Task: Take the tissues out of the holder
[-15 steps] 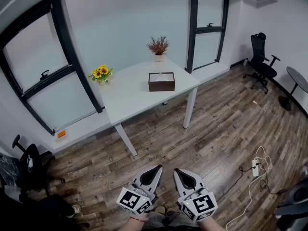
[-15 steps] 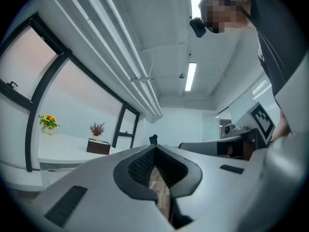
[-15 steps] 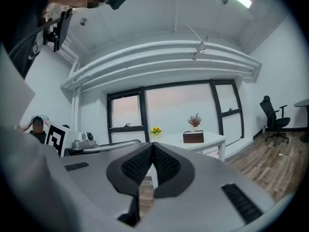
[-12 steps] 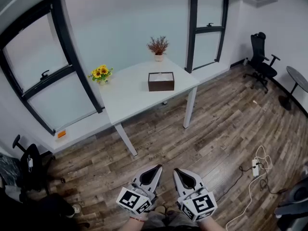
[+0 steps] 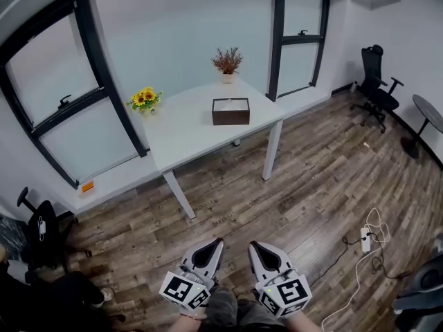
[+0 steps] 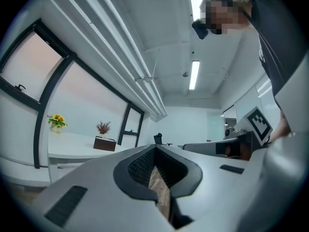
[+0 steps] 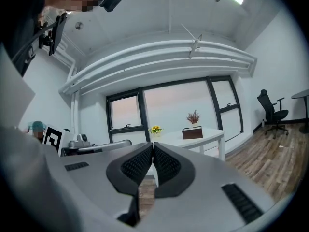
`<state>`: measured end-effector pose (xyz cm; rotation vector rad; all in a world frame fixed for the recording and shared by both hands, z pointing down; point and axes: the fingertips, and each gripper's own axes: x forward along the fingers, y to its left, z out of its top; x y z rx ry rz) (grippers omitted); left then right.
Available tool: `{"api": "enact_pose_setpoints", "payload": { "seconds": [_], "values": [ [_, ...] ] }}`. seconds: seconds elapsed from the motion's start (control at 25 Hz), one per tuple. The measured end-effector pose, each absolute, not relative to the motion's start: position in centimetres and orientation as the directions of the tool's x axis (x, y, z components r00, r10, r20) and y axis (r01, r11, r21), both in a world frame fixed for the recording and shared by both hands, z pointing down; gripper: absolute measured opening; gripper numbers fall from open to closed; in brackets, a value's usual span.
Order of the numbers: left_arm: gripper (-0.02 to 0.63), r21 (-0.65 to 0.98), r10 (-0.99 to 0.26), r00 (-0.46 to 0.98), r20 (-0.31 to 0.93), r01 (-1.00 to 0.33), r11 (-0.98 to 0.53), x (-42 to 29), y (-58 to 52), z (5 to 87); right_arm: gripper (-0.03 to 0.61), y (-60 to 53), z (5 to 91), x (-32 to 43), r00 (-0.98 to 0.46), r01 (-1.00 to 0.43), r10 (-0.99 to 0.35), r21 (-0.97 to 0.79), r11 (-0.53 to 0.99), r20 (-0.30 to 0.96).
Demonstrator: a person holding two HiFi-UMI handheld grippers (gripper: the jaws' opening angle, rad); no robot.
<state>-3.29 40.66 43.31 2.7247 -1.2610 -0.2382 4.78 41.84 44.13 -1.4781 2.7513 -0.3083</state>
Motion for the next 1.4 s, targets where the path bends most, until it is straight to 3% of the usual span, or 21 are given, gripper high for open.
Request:
{"api": "enact_pose_setpoints", "payload": {
  "seconds": [1.4],
  "values": [
    [0.007, 0.208, -0.703, 0.7, -0.126, -0.674, -0.709, -5.5, 19.8, 43.1, 0.006, 22.1, 44.3, 2.5, -0.494, -0.867, -0.861, -0.142, 0.478, 0.12]
  ]
}}
